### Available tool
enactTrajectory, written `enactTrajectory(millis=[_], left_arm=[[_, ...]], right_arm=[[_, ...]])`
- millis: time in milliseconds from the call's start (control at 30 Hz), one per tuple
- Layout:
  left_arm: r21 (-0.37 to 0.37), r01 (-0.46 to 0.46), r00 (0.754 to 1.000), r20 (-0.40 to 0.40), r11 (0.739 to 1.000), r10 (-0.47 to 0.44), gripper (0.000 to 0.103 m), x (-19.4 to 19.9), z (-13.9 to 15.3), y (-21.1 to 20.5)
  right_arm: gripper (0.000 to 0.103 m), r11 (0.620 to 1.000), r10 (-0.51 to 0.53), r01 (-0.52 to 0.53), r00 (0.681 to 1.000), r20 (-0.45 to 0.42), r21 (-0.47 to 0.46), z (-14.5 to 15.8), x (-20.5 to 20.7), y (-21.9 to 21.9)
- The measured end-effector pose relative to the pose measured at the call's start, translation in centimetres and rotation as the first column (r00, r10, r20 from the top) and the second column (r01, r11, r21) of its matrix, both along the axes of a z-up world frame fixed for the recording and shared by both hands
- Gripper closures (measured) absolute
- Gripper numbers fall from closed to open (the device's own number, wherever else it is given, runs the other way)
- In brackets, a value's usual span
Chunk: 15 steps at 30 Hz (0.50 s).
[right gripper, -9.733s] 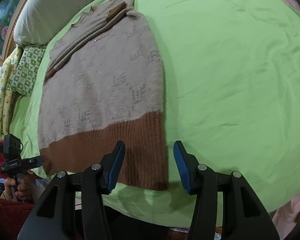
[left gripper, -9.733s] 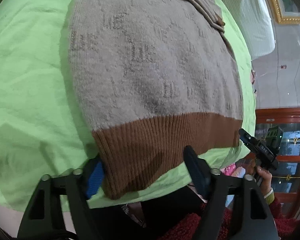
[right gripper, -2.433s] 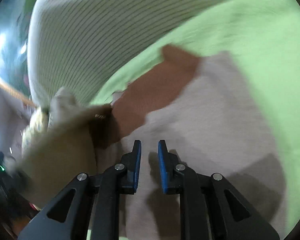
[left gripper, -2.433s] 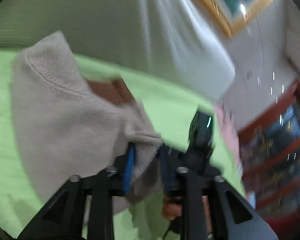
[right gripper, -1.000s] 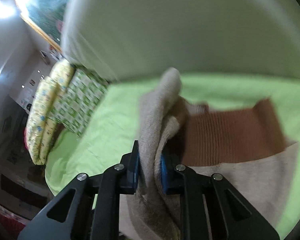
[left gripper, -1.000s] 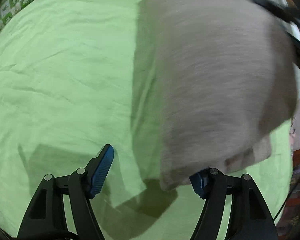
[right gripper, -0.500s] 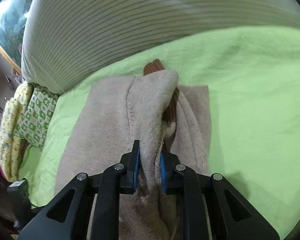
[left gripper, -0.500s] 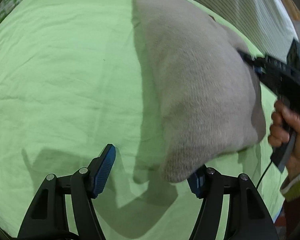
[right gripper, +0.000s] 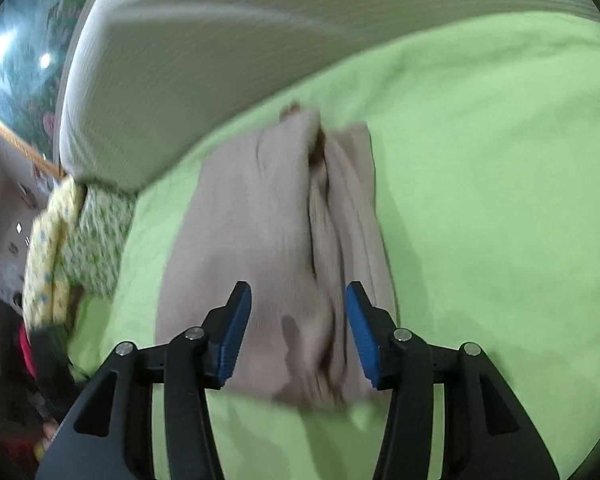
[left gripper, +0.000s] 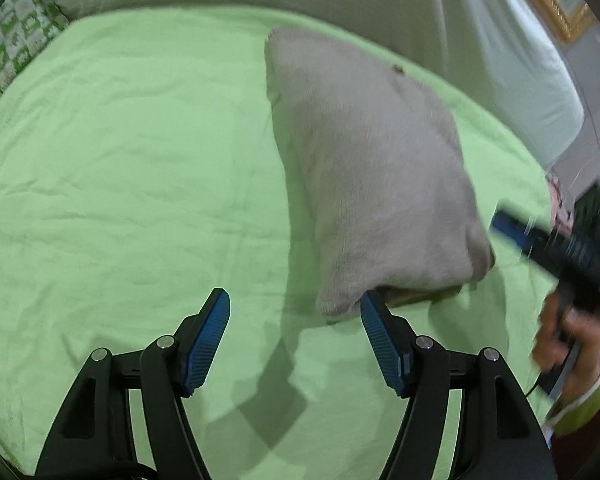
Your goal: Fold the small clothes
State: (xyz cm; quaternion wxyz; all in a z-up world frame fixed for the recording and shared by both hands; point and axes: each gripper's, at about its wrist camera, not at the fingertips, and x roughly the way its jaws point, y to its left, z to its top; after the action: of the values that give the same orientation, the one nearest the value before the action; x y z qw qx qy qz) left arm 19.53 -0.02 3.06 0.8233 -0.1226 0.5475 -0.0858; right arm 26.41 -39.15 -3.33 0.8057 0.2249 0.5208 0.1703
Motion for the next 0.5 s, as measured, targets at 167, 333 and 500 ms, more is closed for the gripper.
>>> enactTrajectory(millis=[167,333,500], left_arm=[[0.032,0.061,0.998,-0.023,0.998,-0.060,0.027,1.9,-0.6,-1.6],[0.102,0.125,0.990,-0.072,0.987,-0.118,0.027,2.5,-3.6,-3.3],[0.157,0.046,0.996,-0.087,0.986,-0.033,0.028,3.6,-5.4,-3.2]], right_arm=[[0.053,0.999,0.033,-0.034,0.998,-0.045,-0.011,-2.0,-0.7,1.3],[0.075,0.997,0.075,-0.077,0.995,-0.062,-0.030,-2.3,-0.5,2.6],[0.095,0.994,0.086,-0.088,0.996,-0.026,-0.067,-0.5,-0.2,2.1]])
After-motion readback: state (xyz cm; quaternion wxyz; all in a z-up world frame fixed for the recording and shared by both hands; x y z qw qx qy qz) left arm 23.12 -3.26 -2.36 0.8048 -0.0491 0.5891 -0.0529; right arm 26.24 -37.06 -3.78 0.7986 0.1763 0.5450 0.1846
